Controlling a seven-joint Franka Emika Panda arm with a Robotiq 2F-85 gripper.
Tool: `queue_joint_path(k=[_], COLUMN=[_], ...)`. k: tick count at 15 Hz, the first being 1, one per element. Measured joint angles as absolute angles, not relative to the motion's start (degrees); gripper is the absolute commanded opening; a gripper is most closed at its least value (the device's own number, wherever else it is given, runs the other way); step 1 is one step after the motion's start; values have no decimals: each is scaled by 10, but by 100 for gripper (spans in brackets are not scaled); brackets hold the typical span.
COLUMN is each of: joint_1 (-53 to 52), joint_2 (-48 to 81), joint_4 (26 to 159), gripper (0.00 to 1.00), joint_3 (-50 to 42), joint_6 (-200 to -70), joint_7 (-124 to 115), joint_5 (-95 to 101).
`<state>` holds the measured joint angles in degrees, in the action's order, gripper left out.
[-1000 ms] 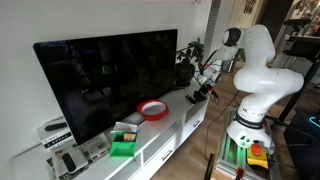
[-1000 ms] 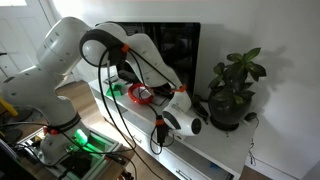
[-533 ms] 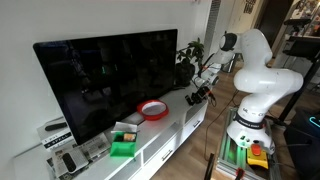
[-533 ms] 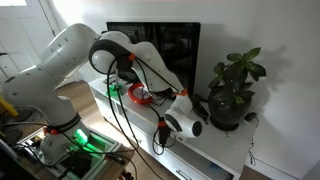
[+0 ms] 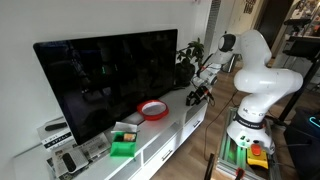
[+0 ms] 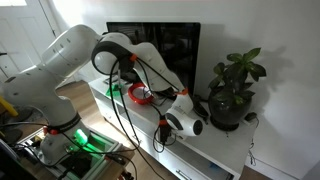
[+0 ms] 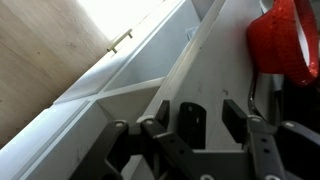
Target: Pick up the black remote from the far right compartment in the tv stand and put it on the top surface of the tv stand
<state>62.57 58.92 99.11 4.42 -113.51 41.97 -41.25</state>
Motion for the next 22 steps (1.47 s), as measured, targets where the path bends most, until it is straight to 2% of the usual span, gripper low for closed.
queue_joint_path(k=[1,2,13,22], joint_1=[625,624,597,576], joint_2=[587,583,393,235], joint_4=[992,994,1169,1319], gripper=[99,100,100,100], joint_3=[42,38,-3,9], joint_6=[-1138,-1146,-1337,-1481], joint_7=[419,420,580,806], joint_5=[-413,-413,-403,-442])
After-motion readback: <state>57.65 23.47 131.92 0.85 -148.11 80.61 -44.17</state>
